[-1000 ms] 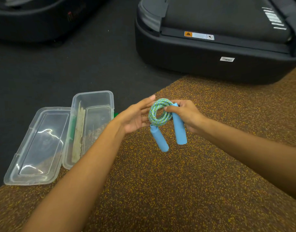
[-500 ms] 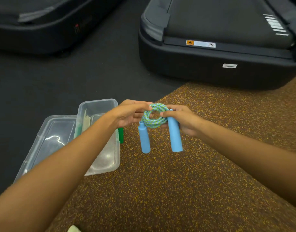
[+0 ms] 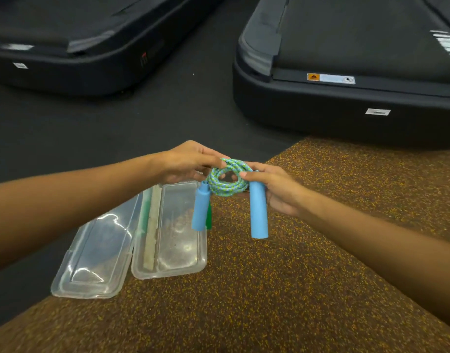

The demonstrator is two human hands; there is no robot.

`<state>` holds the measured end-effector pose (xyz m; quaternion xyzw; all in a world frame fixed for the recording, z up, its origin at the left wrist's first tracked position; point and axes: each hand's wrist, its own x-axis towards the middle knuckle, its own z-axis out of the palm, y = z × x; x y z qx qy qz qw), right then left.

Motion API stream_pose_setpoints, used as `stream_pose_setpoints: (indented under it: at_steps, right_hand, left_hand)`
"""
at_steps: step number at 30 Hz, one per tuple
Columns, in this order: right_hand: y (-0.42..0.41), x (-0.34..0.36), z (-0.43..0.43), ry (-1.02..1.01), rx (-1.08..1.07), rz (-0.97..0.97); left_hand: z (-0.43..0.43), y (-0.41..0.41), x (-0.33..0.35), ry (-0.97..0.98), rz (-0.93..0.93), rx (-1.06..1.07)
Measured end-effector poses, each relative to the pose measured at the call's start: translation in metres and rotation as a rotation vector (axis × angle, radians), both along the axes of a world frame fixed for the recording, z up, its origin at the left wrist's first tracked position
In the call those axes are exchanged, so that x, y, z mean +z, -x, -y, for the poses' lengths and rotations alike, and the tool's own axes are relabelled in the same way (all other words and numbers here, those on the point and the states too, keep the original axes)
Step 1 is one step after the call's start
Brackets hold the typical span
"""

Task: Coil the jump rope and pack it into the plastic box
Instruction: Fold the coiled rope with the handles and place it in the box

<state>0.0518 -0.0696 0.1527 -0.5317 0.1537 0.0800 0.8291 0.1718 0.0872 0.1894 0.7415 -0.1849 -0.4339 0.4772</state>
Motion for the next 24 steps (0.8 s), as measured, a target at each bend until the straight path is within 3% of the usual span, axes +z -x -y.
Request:
stream_pose_setpoints:
  at_steps: [6,17,24]
  right_hand:
    - [-0.025,-0.008,-0.048,0.034,0.011,0.003]
    - [-0.077,-0.069,-0.113,0.098,0.012,-0.184]
    - [-0.097,-0.094,-0.13,0.391,0.002,-0.256]
  left_hand:
    - [-0.054,-0.02,-0.01,-0.003,-0.058,0.018]
    - [-0.122,-0.044,-0.079,-0.013,-0.151,0.155]
    - [-0.129,-0.052,-0.112,-0.041,-0.149,0.191]
